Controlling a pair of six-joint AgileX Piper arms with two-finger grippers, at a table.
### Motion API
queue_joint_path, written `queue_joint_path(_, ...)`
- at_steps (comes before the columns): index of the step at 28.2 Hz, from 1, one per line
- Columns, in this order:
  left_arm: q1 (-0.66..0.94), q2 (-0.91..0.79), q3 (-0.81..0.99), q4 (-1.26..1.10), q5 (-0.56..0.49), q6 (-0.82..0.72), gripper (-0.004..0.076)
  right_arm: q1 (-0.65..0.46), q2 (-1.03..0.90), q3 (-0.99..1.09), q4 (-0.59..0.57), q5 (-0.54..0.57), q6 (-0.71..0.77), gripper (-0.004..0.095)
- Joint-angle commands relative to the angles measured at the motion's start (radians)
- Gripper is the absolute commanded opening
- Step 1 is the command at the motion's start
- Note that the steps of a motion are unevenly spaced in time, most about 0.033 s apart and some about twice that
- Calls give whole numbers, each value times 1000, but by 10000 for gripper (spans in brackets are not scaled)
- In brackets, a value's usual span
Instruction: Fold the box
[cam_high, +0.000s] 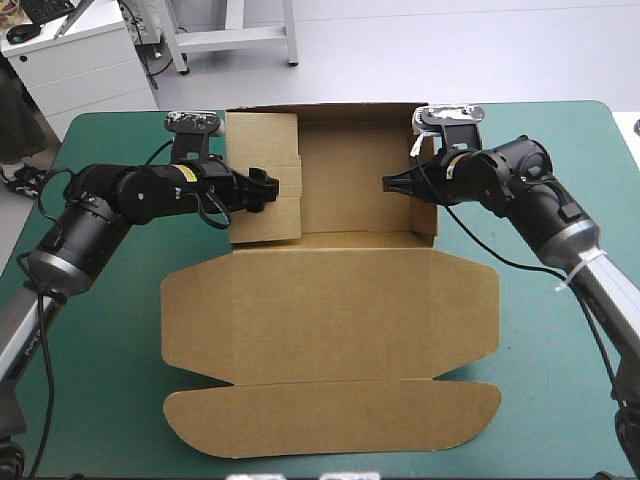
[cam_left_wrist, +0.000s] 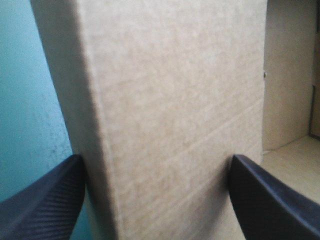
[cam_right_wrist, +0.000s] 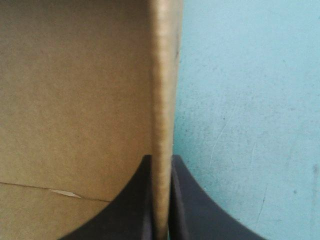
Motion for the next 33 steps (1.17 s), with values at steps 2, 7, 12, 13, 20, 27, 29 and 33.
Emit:
queue_joint_path(2, -53, -26, -35, 154, -131, -166, 556, 8, -42, -36, 33, -73, -3, 0)
queue_joint_path(7, -58, -19, -35, 211, -151, -207, 492, 9, -42, -36, 40, -69, -6, 0)
queue_joint_path(12, -58, -14, -35, 214, -128, -181, 253, 9, -42, -36, 40, -69, -6, 0)
queue_joint_path(13, -58, -9, -35, 204, -118, -149, 167, 9, -42, -36, 46, -69, -6, 0)
queue_joint_path(20, -58, 0, -35, 226, -82, -138, -10, 9, -42, -36, 46, 8, -6, 0)
queue_joint_path(27, -67, 99, -35, 261, -17, -218, -10, 3, 30, -85, 40, 135, -6, 0)
queue_joint_path(29, -67, 136, -35, 248, 3, -218, -10, -17, 74, -132, 52, 181, -19, 0)
queue_joint_path(33, -67, 232, -71, 238, 102, -256, -10, -61, 196, -259, 70, 345, -72, -1)
